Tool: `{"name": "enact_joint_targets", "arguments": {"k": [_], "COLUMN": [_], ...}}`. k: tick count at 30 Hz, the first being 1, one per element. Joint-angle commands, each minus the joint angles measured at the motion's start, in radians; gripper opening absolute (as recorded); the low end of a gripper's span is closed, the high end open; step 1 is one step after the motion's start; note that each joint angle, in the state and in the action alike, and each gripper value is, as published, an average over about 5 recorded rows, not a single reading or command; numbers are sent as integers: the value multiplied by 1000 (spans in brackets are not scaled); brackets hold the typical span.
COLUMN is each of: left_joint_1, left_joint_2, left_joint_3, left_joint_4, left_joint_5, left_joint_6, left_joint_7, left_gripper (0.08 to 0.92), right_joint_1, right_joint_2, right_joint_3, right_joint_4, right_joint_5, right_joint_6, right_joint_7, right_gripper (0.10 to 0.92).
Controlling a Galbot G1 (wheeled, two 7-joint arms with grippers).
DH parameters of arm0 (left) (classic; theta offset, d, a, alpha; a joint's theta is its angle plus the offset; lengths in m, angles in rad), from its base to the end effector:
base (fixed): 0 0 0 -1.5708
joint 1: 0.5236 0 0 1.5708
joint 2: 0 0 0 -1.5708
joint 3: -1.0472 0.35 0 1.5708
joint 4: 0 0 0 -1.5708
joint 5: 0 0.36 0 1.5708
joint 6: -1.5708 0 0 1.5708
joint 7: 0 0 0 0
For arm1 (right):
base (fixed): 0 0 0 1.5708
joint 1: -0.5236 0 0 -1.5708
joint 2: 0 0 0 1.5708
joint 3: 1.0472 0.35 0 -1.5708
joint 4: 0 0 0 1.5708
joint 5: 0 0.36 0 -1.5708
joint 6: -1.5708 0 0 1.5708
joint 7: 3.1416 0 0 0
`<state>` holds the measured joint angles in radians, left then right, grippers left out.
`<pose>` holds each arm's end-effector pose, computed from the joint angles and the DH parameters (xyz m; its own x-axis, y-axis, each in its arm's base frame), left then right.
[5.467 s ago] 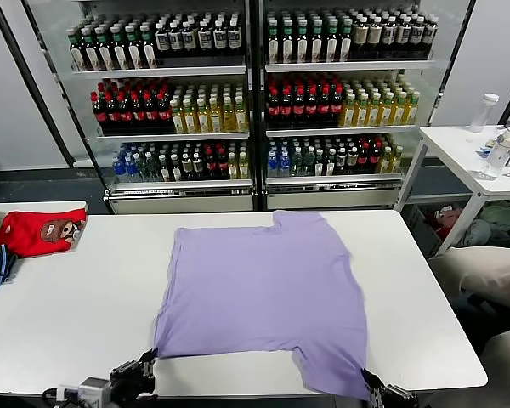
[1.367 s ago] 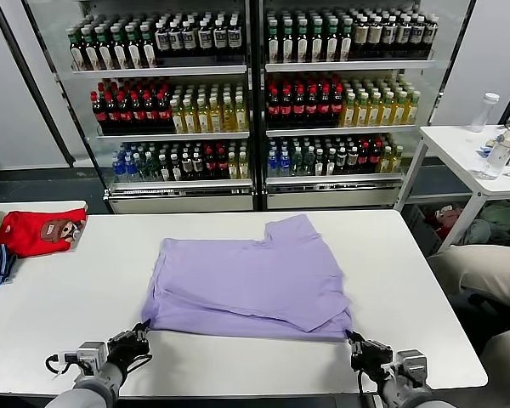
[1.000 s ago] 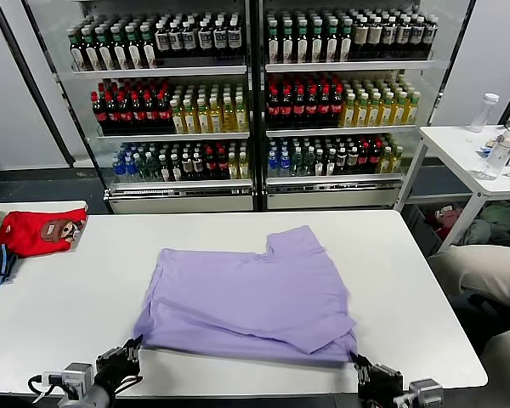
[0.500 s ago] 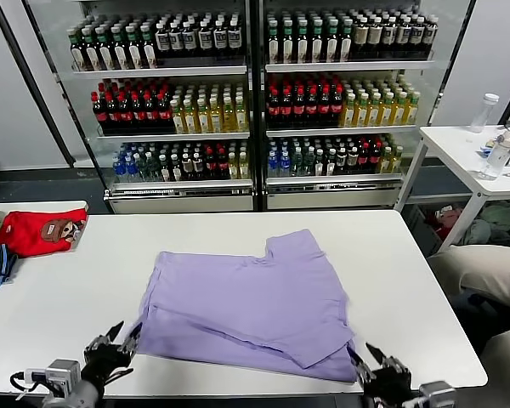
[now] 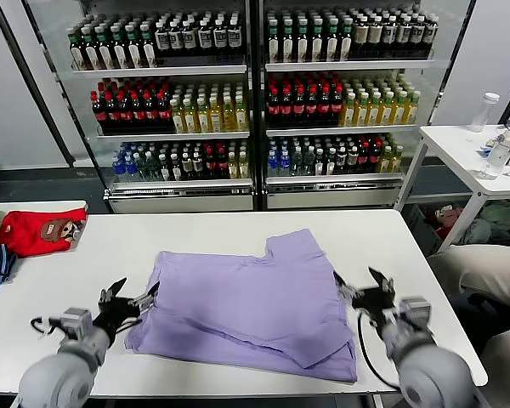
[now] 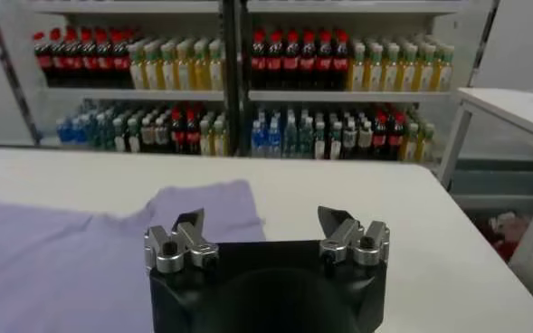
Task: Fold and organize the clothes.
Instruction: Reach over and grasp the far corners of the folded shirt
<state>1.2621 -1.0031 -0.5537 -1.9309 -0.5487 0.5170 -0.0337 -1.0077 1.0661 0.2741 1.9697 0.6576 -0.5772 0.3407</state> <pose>0.2901 0.1285 -0.2503 -0.9101 0.1120 0.3989 0.1345 0.9905 0.0286 0.3300 -0.0299 -0.2107 -0.9367 -0.1269 0.3264 -0.1253 0.9918 0.0260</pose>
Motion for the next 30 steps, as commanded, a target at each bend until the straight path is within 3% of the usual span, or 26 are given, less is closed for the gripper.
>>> {"name": "enact_joint_targets", "arguments": {"k": [1,13,30], "left_joint_1": [-362,-483,-532], "left_joint_2": [13,-9,-33], "left_joint_3": [134,174,178], "left_joint_4": [355,589,710], "left_joint_5": [17,85,131], "left_joint_6": [15,6,3], "left_joint_7": [135,254,334], "left_gripper": [823,823,823], "right_joint_1": [438,580,544], "right_joint_2": [148,295,322], "right_joint_3": [-197,-212,-171], "right_joint_4": [-416,-779,-856], "right_joint_5": [-1,-105,-106], "right_joint_6": [-2,-1,18], "right_joint_7": [27,-30,-43], "right_gripper": [823,823,823]}}
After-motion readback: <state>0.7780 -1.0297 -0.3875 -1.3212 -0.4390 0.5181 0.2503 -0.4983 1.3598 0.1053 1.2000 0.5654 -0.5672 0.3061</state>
